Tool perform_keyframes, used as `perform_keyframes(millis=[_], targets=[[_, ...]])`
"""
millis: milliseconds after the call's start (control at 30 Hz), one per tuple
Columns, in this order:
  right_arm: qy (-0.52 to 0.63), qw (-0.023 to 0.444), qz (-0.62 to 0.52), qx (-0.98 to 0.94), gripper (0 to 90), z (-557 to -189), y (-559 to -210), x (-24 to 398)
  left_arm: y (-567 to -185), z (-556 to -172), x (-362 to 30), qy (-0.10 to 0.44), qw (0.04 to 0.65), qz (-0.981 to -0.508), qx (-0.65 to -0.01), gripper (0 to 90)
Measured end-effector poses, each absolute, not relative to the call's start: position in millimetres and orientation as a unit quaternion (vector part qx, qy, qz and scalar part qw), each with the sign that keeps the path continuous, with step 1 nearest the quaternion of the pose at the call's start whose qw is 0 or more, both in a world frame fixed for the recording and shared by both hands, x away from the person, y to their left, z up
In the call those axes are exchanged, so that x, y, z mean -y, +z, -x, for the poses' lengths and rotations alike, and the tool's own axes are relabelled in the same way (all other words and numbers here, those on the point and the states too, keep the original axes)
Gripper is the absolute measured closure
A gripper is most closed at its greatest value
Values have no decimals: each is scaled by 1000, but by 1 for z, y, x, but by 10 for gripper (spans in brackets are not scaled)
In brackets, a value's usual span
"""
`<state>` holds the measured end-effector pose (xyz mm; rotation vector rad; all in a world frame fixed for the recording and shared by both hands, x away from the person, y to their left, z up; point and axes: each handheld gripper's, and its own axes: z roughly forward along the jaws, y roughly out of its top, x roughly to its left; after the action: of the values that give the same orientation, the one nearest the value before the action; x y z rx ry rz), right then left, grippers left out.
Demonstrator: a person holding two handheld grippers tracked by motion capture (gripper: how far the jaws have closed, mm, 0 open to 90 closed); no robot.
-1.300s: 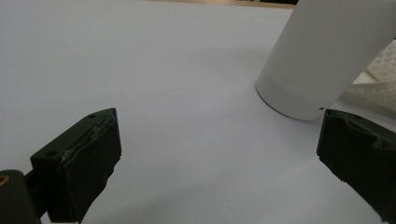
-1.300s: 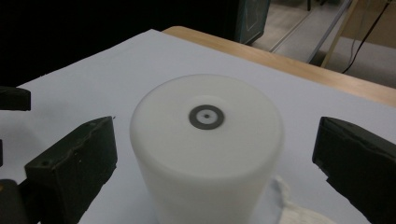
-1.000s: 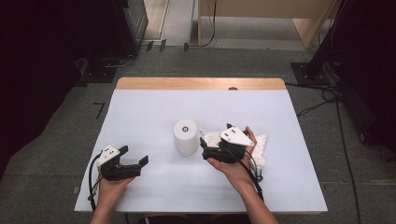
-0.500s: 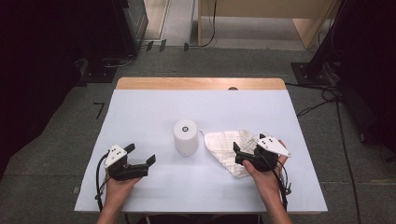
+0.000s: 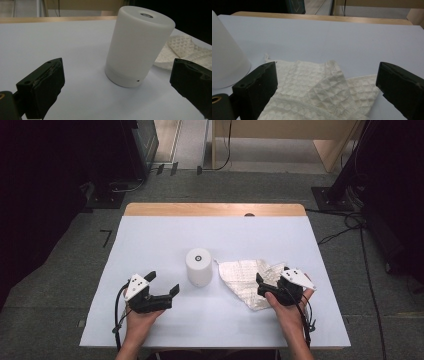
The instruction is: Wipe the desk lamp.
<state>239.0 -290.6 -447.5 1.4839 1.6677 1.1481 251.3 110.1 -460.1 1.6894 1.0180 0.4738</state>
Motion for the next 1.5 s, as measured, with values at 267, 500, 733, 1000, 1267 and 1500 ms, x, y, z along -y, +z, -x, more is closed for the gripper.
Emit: perform_keyframes(millis=[267,500,733,1000,1267,1500], targets=[[431,299,-563,-639,43,-239,-453,294,-456,-260,-71,203,525,-727,-393,0],[425,298,-562,-644,47,-234,-458,292,-460,-275,-52,203,503,-739,-400,0],[417,296,-566,-647,48,-228,-464,292,-467,-293,-39,206,503,-734,-407,0],[409,297,-574,-645,50,-219,-469,298,-477,-303,-27,224,519,-722,-399,0],[406,299,-580,-640,56,-217,-471,303,-479,-308,-16,242,500,-731,-397,63],[404,294,-573,-649,58,-220,-473,296,-479,-308,-15,251,493,-737,-389,81]])
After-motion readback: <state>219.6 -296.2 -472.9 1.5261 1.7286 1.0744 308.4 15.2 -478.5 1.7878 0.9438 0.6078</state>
